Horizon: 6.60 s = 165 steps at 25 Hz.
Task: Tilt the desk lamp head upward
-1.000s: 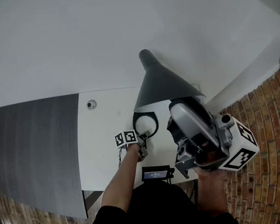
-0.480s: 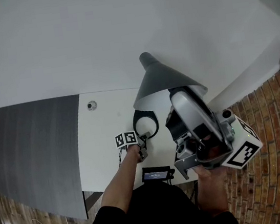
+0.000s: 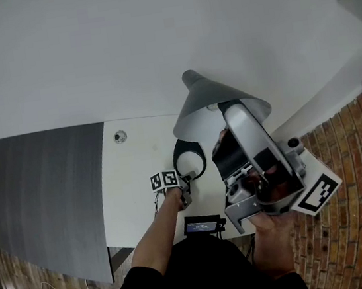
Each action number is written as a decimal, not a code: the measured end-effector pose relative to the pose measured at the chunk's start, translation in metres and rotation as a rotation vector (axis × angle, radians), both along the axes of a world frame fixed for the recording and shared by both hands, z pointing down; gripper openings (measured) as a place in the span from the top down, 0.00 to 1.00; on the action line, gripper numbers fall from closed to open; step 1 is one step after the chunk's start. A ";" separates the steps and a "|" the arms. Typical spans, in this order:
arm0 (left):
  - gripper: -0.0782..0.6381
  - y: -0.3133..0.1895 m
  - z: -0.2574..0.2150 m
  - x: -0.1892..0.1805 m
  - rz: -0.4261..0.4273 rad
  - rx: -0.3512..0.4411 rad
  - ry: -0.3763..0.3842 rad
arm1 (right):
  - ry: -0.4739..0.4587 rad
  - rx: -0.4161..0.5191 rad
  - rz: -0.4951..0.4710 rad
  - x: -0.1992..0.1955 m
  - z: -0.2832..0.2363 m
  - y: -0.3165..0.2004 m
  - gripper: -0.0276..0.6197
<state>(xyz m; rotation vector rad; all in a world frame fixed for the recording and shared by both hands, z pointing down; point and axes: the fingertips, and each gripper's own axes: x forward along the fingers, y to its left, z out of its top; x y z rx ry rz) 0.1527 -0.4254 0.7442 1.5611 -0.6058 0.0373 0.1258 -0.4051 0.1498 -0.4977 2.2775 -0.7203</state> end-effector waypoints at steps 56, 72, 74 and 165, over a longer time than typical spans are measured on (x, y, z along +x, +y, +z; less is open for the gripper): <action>0.88 0.004 0.002 0.003 0.028 0.011 -0.007 | -0.062 -0.074 -0.025 -0.007 -0.014 -0.003 0.76; 0.88 0.004 -0.003 0.001 0.015 0.058 0.030 | 0.666 0.064 -0.148 -0.003 0.182 0.049 0.76; 0.88 0.005 -0.004 0.000 0.014 0.074 0.029 | 0.828 -0.084 -0.053 0.029 0.280 0.023 0.76; 0.88 0.265 -0.321 -0.117 0.000 0.661 0.659 | 0.255 -0.429 -0.043 -0.032 0.268 0.242 0.75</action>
